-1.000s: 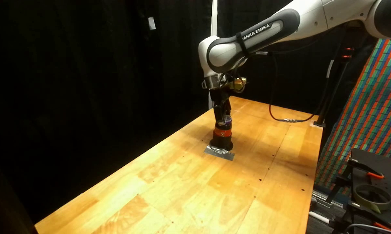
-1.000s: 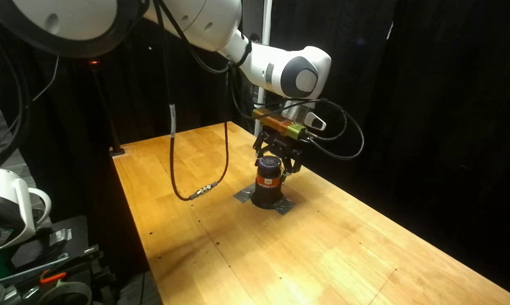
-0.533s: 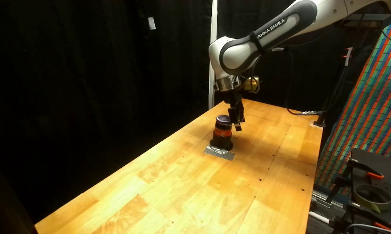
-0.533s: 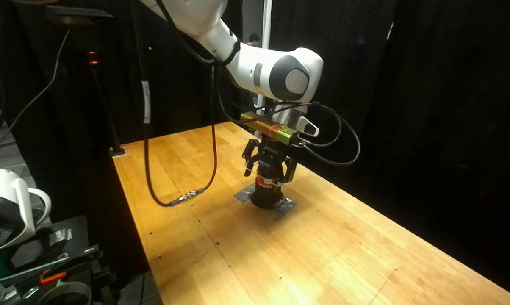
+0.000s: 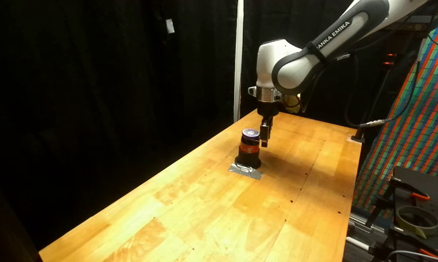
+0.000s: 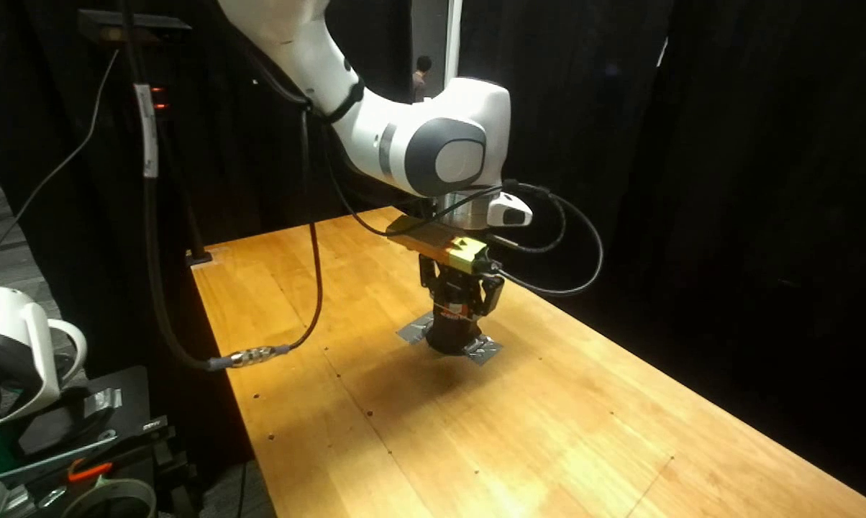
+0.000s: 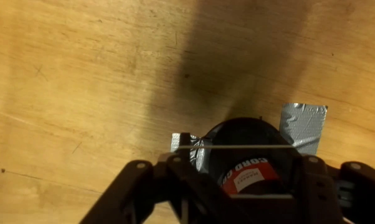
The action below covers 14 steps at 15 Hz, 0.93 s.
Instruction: Place the rubber band at the bottom of the cup
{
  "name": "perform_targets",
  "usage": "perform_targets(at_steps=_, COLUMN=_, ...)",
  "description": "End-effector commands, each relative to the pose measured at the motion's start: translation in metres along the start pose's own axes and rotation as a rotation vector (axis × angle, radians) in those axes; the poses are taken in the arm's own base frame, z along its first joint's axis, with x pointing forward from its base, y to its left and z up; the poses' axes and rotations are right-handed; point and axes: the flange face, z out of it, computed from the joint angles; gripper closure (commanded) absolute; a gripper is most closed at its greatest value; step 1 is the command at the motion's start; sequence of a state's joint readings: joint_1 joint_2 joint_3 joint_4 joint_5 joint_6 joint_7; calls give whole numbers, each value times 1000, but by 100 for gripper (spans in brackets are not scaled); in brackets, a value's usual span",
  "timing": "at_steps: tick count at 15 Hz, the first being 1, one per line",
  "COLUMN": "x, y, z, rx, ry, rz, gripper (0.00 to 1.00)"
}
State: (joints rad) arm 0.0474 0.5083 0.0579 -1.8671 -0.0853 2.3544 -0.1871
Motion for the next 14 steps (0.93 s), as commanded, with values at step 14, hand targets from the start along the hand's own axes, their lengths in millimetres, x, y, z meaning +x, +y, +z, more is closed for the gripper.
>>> perform_targets(at_steps=14, x=-162, y=-17, z=27, rx=-218, ry=749, rz=-44, gripper=84)
